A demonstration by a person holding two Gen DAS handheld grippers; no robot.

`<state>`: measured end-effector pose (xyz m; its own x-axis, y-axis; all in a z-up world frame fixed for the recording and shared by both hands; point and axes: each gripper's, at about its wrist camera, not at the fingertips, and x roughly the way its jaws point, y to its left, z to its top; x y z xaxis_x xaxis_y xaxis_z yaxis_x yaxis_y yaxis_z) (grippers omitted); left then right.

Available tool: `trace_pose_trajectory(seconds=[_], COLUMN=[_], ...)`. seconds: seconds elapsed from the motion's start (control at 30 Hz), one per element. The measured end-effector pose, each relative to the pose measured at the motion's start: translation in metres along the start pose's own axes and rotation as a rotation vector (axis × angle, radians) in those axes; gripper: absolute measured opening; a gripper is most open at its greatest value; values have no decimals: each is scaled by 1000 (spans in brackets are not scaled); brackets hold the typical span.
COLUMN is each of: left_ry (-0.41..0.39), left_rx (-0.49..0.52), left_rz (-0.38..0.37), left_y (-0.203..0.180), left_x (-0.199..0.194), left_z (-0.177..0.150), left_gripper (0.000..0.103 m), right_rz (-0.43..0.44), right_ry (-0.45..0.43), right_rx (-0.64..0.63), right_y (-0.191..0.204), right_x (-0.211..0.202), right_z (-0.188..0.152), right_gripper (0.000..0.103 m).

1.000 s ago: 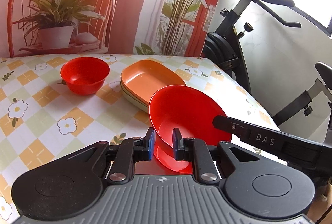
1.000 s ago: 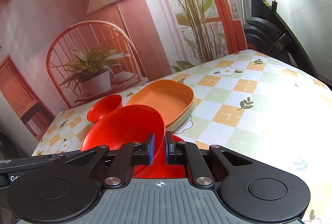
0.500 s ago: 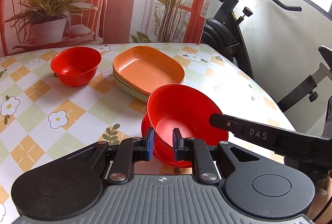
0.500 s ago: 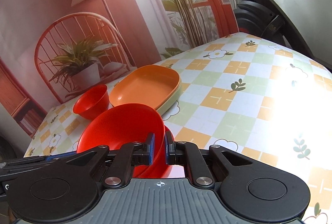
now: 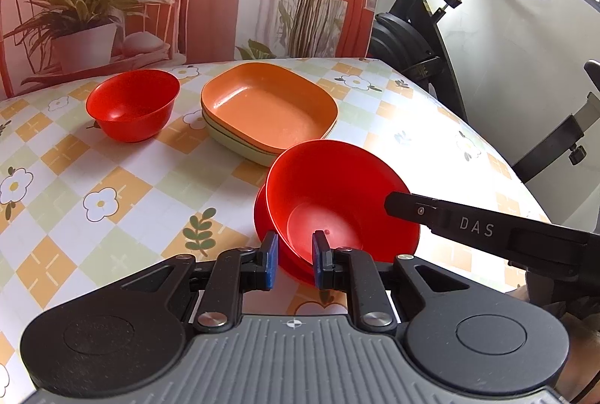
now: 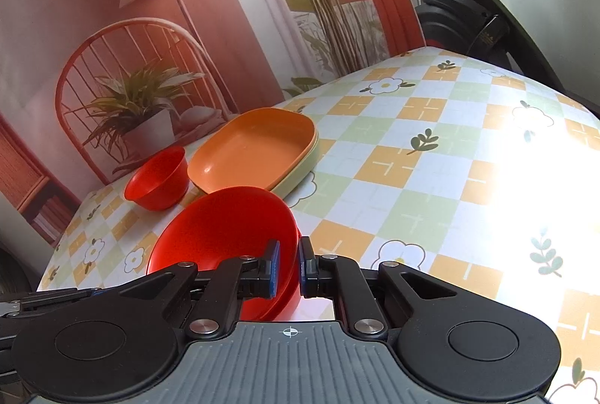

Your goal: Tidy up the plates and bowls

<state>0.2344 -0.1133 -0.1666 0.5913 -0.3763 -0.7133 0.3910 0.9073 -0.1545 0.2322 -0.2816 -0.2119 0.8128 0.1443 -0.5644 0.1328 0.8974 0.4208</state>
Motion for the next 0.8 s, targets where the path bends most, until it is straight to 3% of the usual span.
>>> trace_pose_trajectory(seconds=[0.6, 0.8], left_ry=[9, -8], left_rx=[48, 66], left_rz=[36, 54], left_y=[-6, -9], left_x=[6, -2], left_z=[0, 1], left_gripper=[19, 36], right_rz=[-14, -16], right_ry=[15, 7], right_rx=[0, -6], right_y=[0, 0], right_x=[2, 0], right_z=[-1, 0], right_gripper=[12, 12])
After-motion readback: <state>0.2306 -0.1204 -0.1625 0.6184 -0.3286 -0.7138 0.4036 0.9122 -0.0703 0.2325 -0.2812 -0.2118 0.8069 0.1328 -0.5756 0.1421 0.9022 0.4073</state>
